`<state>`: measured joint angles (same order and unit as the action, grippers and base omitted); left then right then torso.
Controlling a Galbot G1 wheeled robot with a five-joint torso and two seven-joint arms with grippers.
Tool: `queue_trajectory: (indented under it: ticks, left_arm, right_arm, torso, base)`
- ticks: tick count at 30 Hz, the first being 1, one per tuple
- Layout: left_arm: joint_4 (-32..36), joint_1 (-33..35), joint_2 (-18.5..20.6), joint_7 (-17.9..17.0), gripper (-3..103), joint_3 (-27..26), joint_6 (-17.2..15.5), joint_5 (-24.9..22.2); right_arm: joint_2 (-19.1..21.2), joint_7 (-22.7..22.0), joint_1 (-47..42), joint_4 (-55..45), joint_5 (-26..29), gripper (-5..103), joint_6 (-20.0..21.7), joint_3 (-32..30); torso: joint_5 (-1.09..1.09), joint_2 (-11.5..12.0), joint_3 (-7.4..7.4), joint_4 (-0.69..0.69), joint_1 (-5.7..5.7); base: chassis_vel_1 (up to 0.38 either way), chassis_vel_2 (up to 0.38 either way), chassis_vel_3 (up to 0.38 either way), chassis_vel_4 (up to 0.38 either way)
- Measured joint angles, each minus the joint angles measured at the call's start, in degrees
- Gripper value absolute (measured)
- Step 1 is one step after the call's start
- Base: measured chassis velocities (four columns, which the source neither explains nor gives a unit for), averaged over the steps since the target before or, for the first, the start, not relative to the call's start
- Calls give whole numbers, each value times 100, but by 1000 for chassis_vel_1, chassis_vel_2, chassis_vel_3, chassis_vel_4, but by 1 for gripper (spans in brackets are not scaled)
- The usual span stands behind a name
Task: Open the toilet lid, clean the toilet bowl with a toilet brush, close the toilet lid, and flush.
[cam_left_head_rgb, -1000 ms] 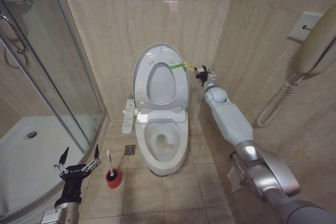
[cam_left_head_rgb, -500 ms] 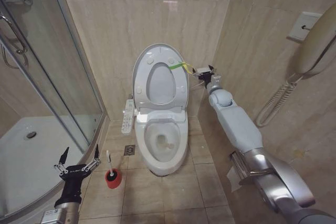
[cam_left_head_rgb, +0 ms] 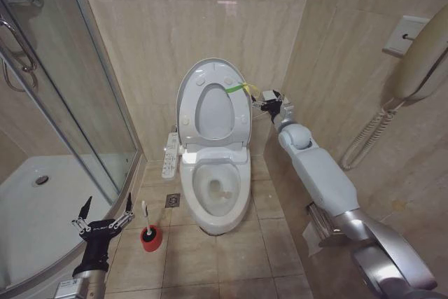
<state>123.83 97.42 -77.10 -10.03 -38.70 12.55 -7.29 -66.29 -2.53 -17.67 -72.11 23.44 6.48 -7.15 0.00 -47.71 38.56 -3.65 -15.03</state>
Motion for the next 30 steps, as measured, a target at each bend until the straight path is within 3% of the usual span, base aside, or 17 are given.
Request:
queue_trajectory:
  ticks: [17, 30]
  left_arm:
    - [0, 0, 0, 0, 100, 0, 0, 0]
    - [0, 0, 0, 0, 100, 0, 0, 0]
  right_arm:
    - [192, -426, -993, -963, 311, 100, 269, -302]
    - [242, -641, -2188, -1931, 370, 100, 261, -1003]
  torso:
    - [0, 0, 0, 0, 0]
    - [-1, 0, 0, 0, 0]
  base:
    - [0, 0, 0, 0]
    - [0, 0, 0, 0]
